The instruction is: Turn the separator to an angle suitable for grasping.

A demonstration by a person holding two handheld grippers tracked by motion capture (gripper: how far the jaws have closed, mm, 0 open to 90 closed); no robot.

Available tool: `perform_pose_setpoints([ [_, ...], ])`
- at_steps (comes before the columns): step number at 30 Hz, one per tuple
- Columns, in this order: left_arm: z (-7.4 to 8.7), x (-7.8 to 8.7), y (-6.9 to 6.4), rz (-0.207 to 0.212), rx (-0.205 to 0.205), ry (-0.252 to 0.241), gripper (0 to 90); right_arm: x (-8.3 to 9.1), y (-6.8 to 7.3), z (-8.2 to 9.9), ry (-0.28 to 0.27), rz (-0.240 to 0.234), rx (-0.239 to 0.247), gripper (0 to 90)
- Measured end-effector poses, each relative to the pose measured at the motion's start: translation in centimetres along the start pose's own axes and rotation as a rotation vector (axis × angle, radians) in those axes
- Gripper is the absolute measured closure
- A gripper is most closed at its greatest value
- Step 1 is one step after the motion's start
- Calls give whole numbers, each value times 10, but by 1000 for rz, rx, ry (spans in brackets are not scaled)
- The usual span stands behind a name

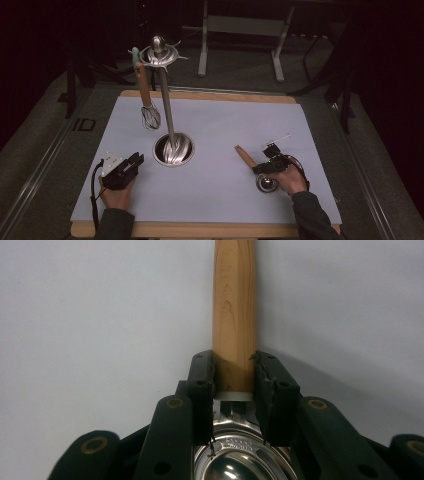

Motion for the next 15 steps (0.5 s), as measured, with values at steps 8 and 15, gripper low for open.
perform_pose_setpoints([
  [8,0,-1,0,0,-4,3,745,8,-1,-4,-46,3,4,709],
  [15,0,-1,-1,-2,-10,6,745,13,1,-7,-107,-70,13,709],
])
Point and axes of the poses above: each handheld gripper's, and its own axes: x roughly backward along the jaws, z roughly out of its underside, y roughly to its left, the point moved 5 cm from there along -x, roughly forward along the jaws, and after that the axes turned 11 degrees about z, right-handed, at the moved point
